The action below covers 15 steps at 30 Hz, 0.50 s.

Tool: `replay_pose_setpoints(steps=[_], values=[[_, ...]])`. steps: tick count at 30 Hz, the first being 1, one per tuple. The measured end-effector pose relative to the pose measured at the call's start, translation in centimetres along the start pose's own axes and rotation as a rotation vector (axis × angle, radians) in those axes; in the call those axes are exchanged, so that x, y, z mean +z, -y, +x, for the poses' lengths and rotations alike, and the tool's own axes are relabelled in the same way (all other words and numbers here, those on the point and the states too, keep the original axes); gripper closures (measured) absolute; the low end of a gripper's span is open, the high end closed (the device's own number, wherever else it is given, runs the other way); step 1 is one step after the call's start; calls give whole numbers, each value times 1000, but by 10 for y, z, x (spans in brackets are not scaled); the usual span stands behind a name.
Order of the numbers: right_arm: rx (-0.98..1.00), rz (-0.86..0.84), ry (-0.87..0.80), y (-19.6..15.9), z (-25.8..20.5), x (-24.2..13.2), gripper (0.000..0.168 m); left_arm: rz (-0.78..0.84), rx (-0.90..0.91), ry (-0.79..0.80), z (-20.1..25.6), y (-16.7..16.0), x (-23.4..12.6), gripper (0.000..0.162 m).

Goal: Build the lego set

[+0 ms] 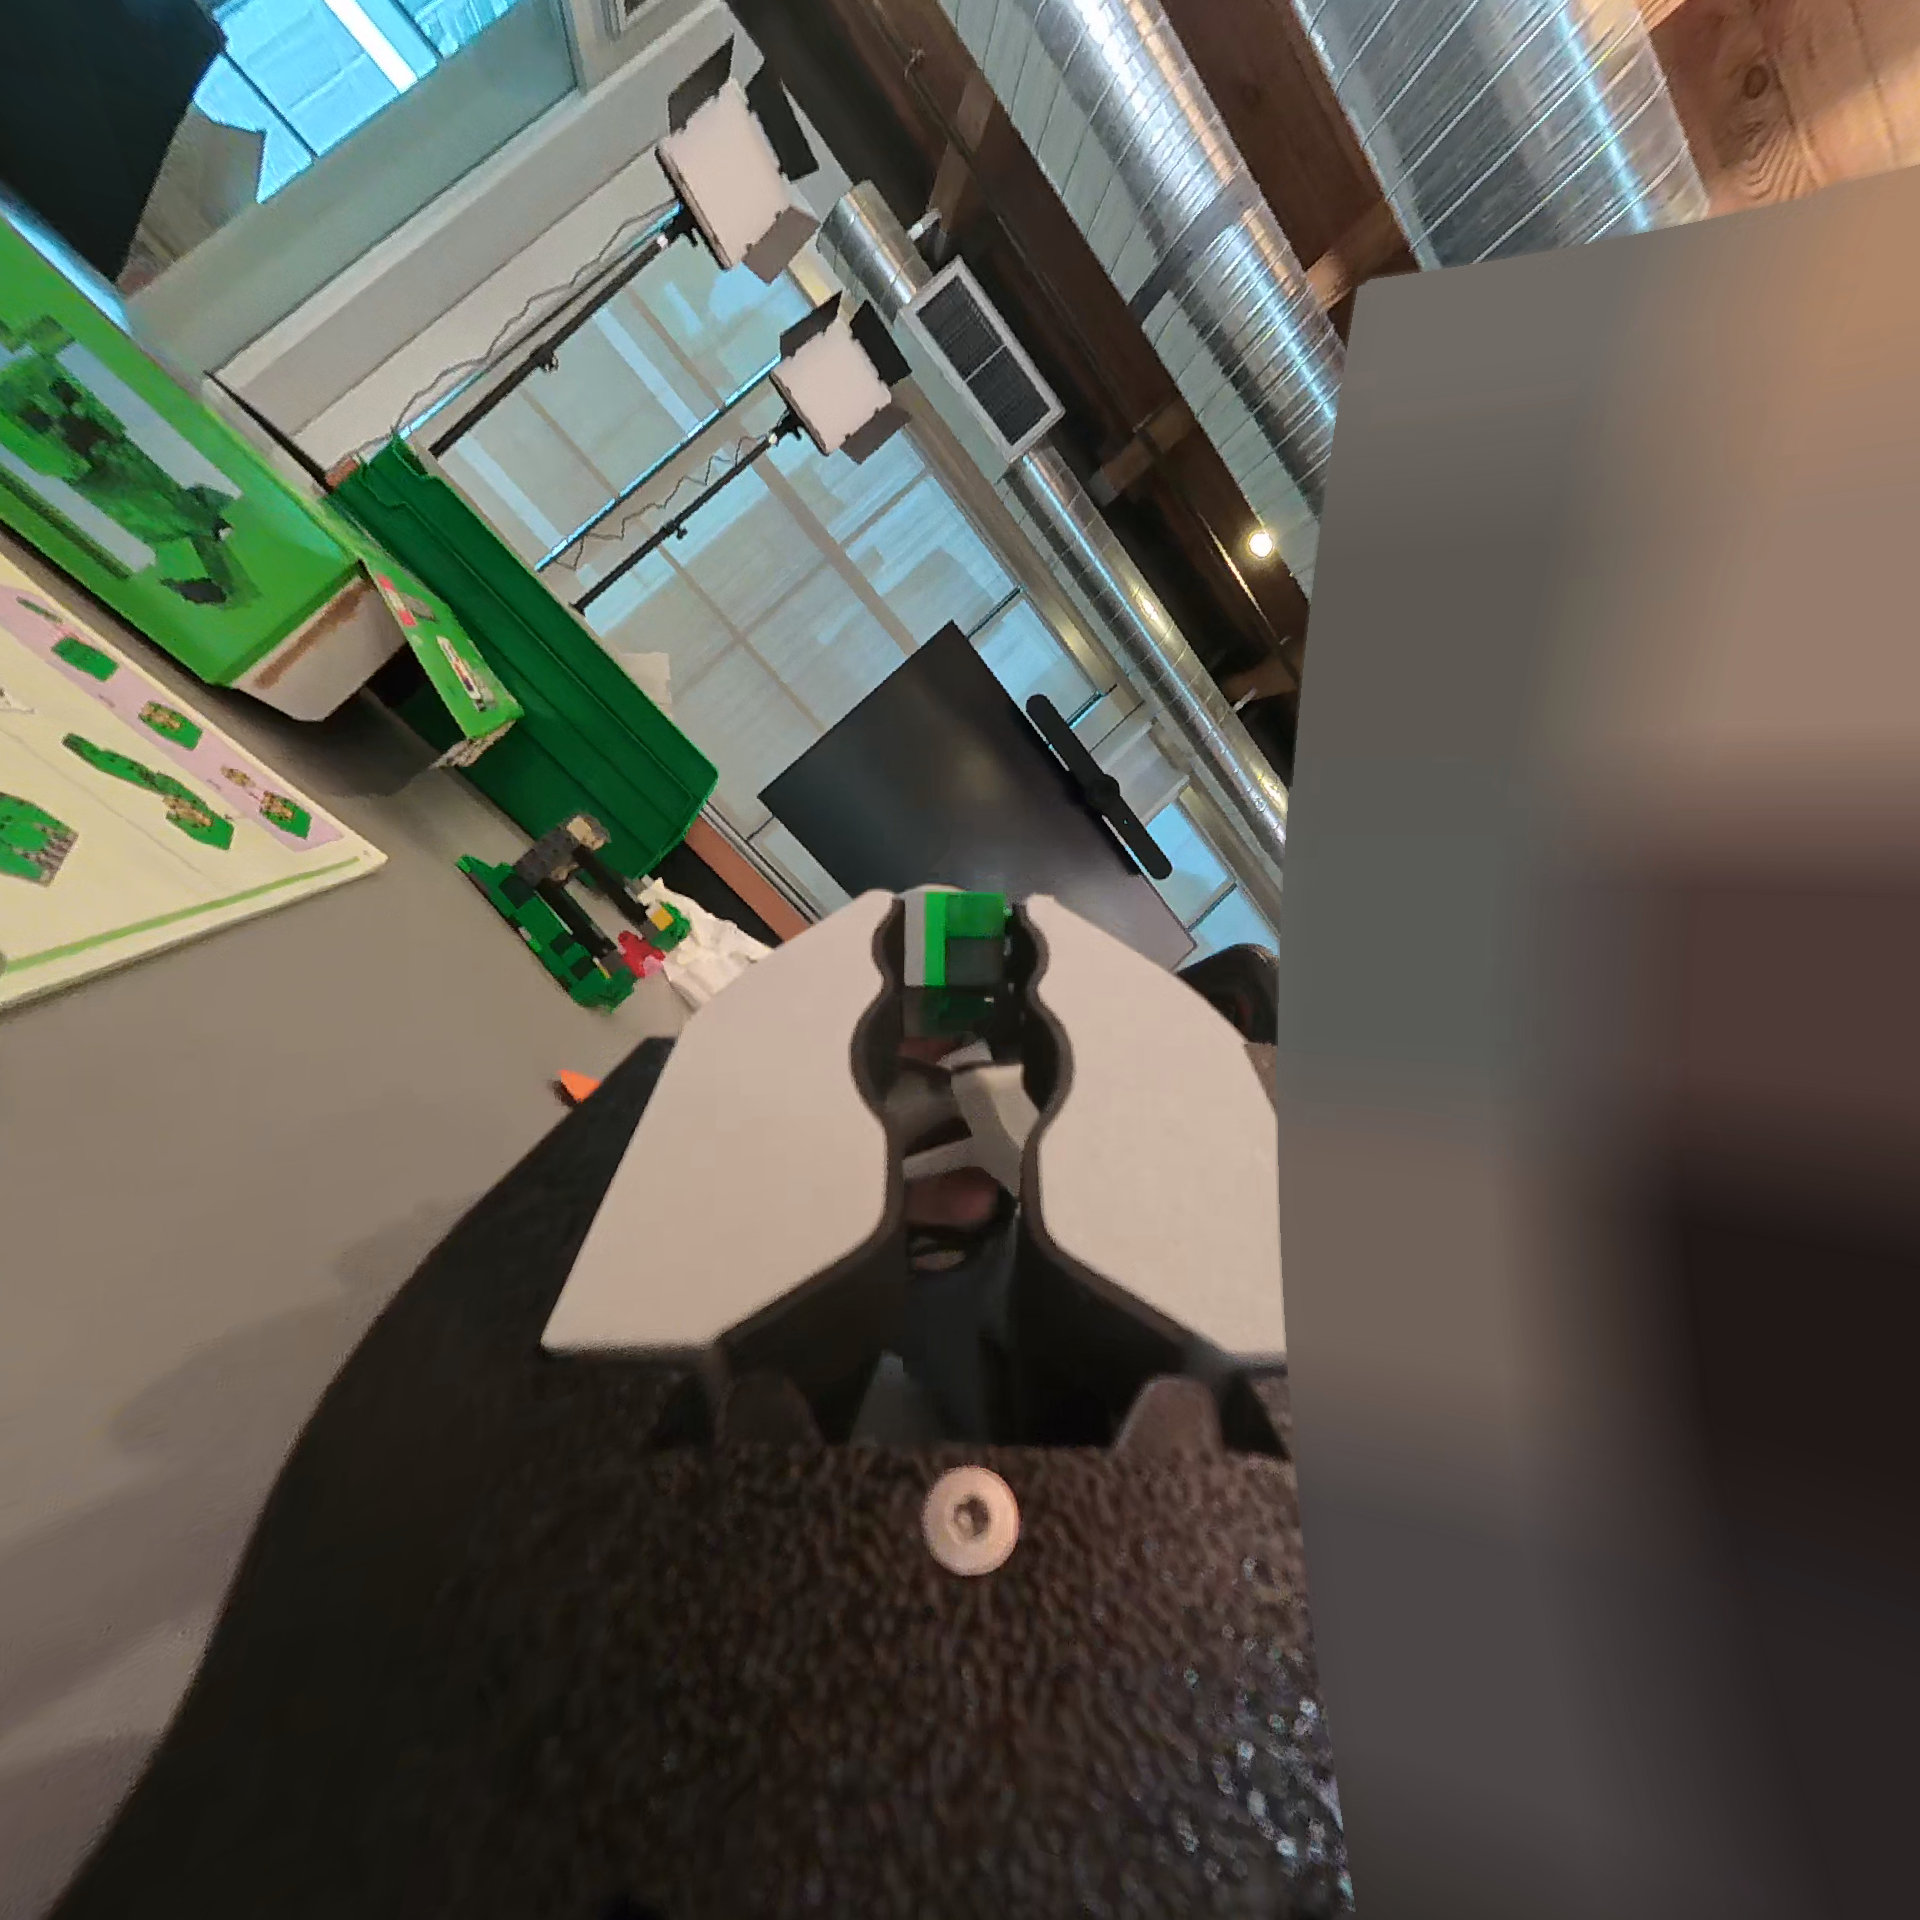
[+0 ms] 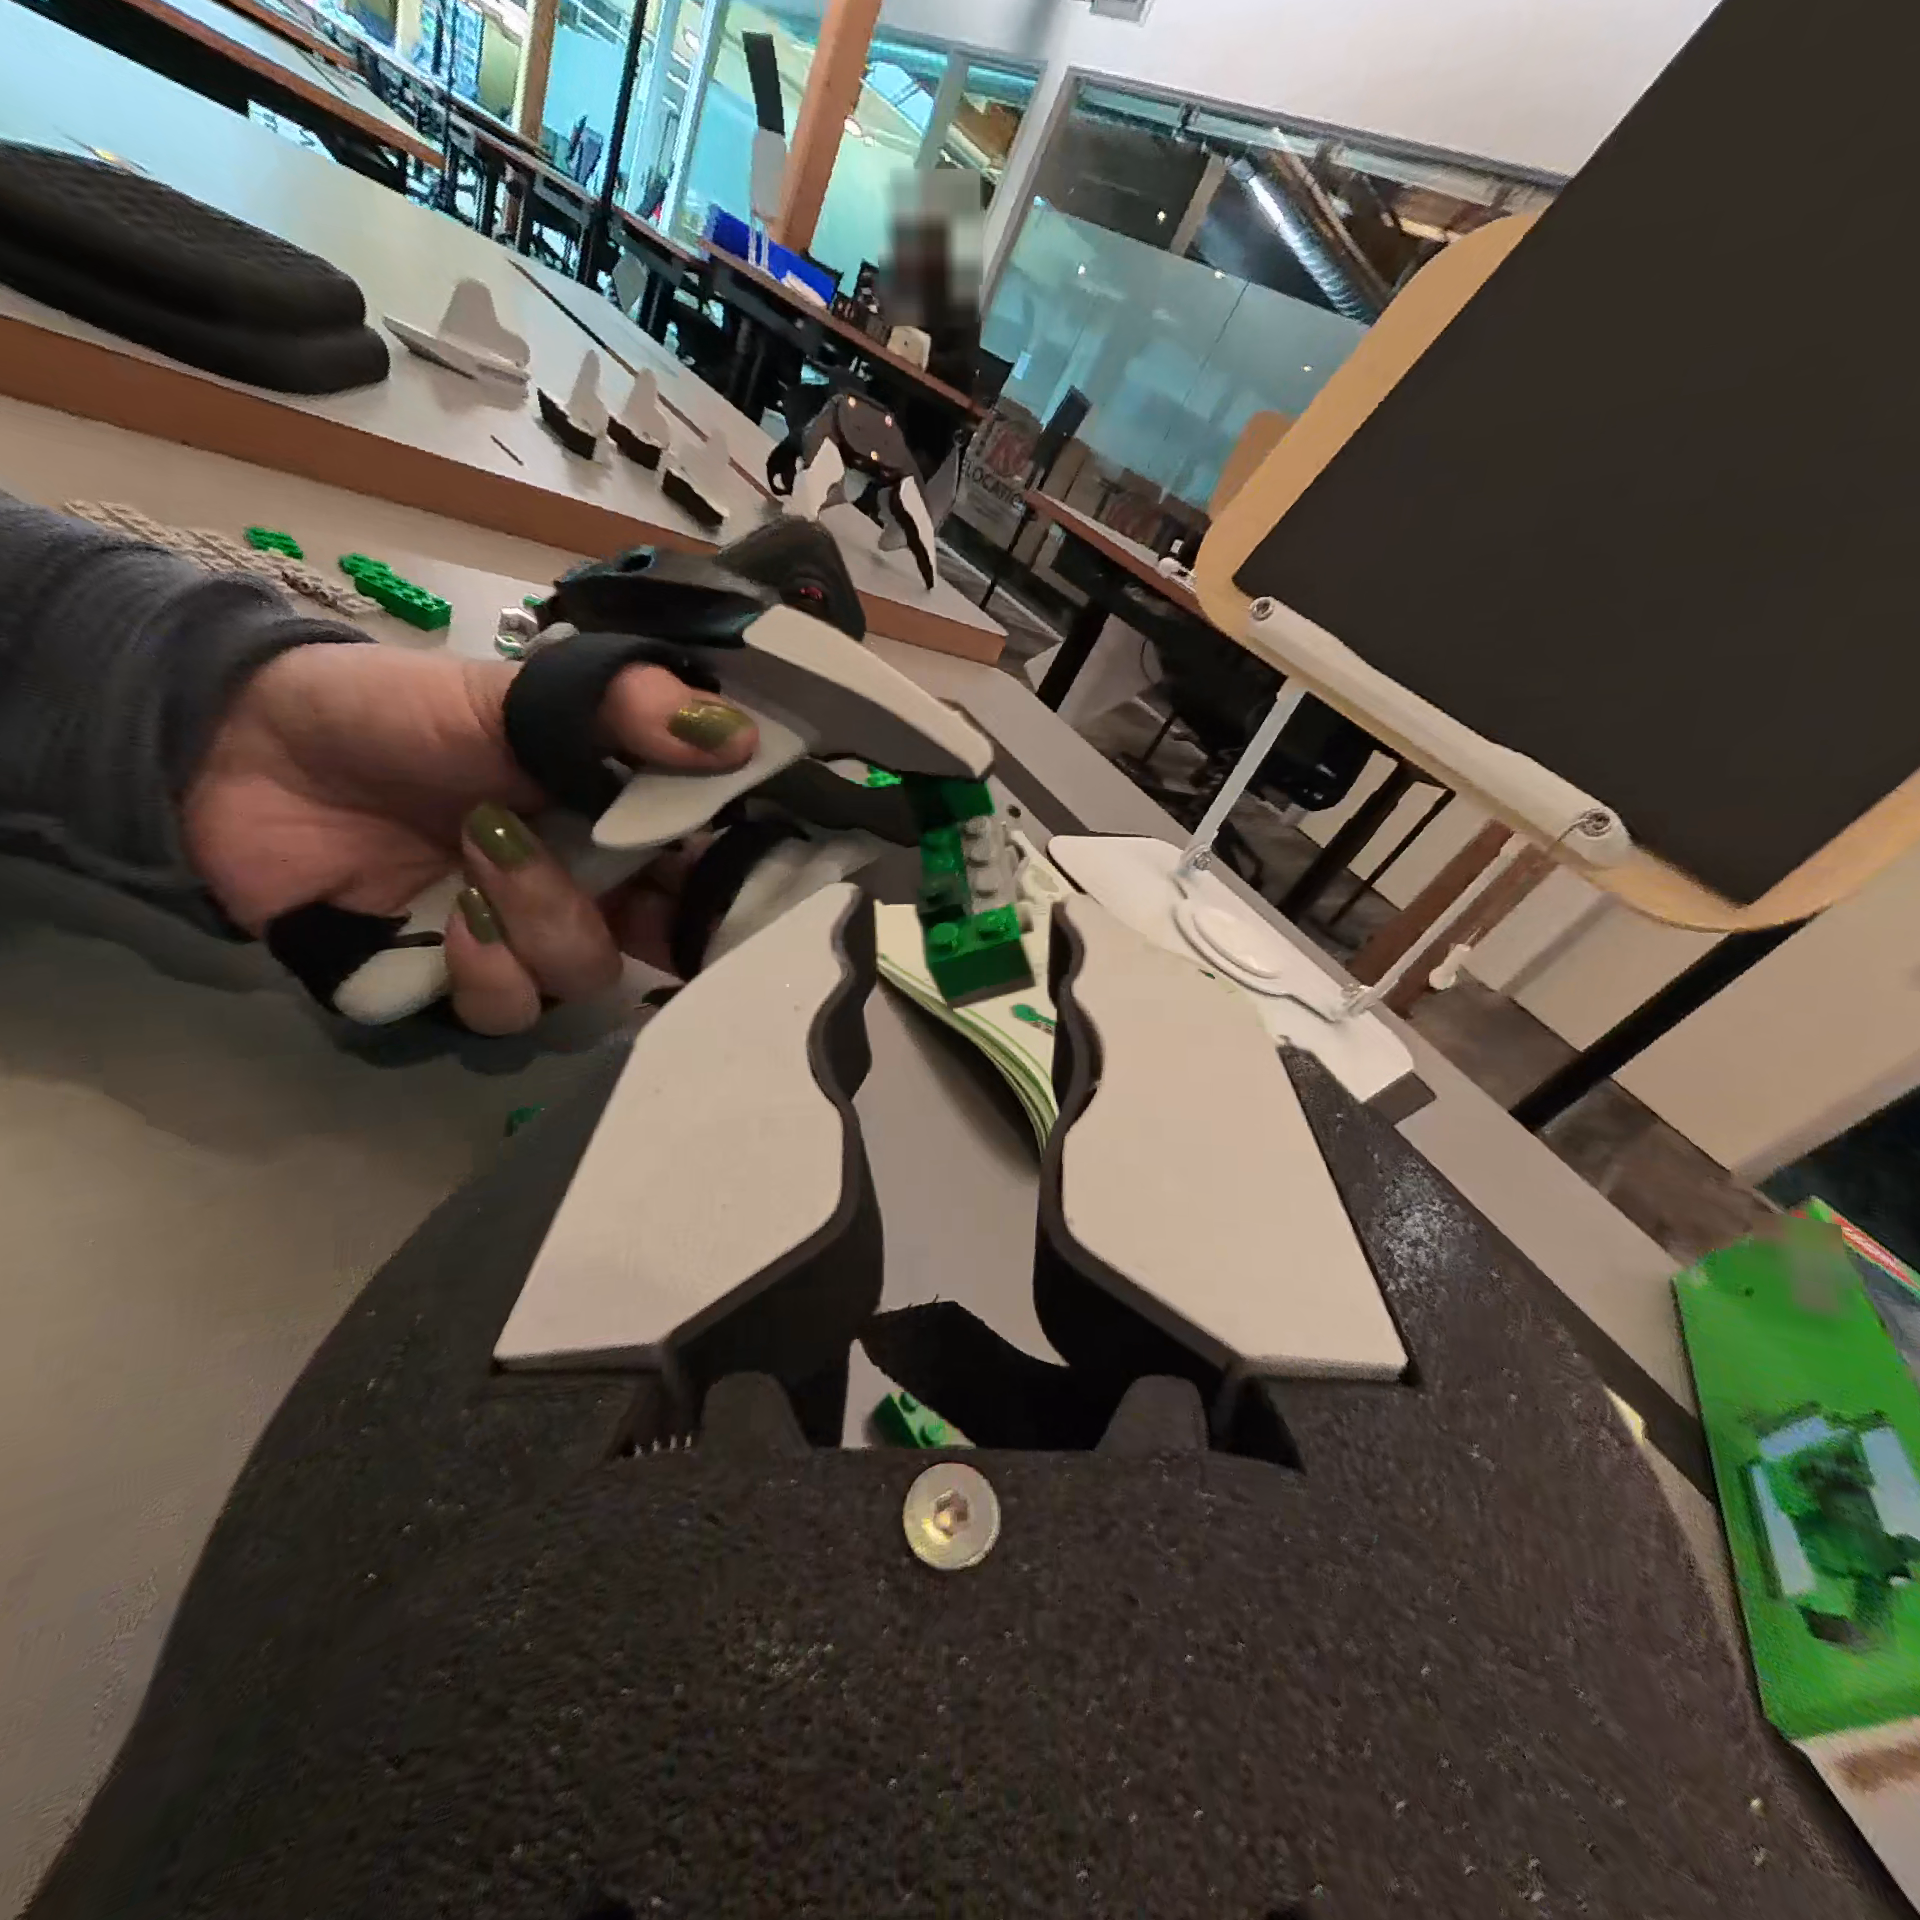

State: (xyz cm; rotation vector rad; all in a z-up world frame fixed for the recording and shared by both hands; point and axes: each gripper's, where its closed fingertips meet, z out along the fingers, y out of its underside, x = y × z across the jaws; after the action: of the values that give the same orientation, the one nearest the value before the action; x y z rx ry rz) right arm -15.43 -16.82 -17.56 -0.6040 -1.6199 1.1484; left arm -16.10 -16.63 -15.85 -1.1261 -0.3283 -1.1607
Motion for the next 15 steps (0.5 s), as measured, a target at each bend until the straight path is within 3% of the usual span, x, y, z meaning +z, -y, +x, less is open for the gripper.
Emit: replay_pose_setpoints(steps=[6,10,12,15], values=[[-12,-21,13,-3,1,-2,148,-18,-58,-7,-2,-4,1,143],[167,12,42,0,8,-5,149,-26,-36,-16,2,2,1,117],[333,2,75,-4,16,-7,149,-118,178,89,-5,0,-4,104],[673,-34,219,-15,15,-9,149,-352,767,348,-23,-4,-16,101]])
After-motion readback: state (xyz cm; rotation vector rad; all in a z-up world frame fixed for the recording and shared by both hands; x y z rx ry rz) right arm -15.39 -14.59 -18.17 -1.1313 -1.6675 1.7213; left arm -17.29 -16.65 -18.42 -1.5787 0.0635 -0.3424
